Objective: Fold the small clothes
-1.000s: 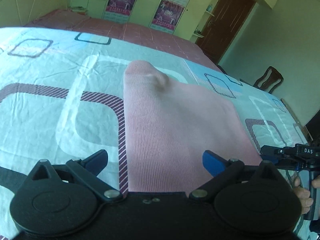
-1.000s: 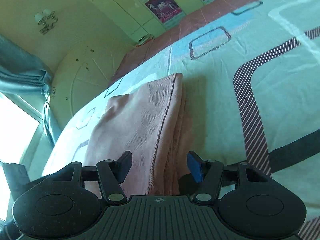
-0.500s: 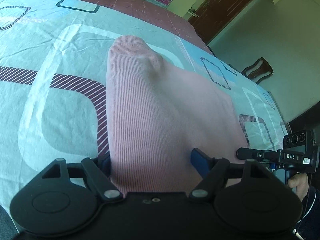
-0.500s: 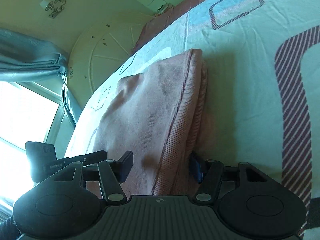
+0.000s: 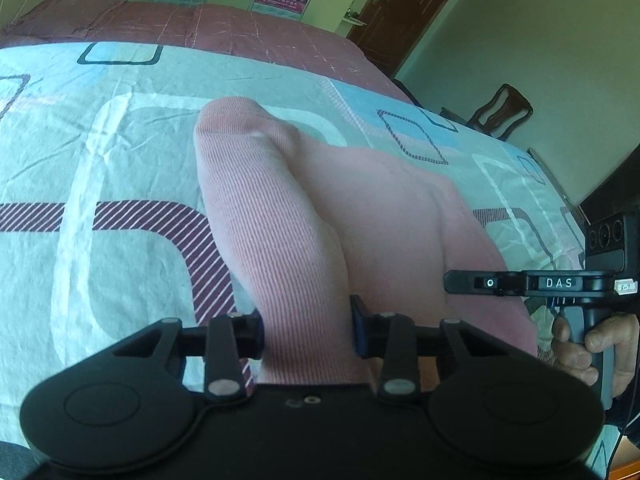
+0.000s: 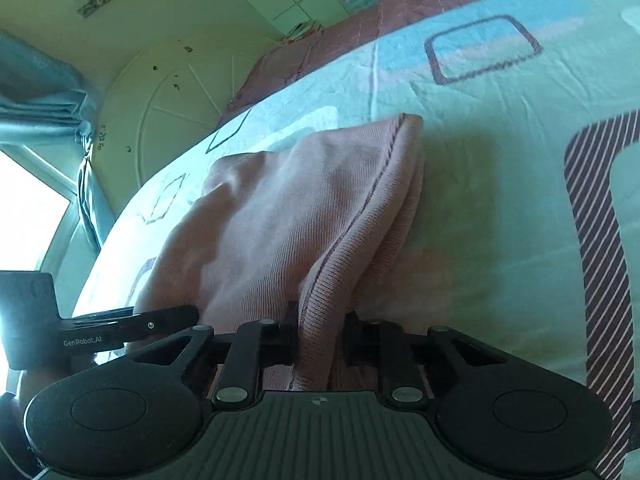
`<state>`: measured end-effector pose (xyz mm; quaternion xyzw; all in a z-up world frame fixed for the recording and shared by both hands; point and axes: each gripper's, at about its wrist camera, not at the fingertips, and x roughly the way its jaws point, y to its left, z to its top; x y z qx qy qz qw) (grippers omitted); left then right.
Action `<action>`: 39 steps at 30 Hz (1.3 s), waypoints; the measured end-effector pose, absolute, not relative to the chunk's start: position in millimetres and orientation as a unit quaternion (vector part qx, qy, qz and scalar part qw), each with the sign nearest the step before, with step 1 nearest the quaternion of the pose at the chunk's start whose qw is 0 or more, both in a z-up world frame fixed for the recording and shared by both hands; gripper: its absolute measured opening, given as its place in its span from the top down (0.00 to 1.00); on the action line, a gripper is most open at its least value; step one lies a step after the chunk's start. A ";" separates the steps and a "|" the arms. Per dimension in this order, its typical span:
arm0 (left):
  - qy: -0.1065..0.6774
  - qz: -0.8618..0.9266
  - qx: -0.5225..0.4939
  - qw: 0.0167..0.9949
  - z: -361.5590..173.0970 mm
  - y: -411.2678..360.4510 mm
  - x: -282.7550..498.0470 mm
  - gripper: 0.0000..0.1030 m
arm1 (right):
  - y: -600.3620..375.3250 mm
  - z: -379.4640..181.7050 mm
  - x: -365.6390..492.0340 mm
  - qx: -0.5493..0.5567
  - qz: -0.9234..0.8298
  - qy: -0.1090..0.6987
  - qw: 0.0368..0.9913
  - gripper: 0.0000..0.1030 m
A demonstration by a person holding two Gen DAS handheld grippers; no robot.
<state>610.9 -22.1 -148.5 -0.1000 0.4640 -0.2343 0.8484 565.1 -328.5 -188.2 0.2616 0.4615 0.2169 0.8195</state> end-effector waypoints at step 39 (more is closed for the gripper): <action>0.432 -0.199 -0.025 0.879 -114.9 220.3 543.9 0.60 | -57.4 -136.0 565.4 0.200 0.266 0.438 0.835 0.83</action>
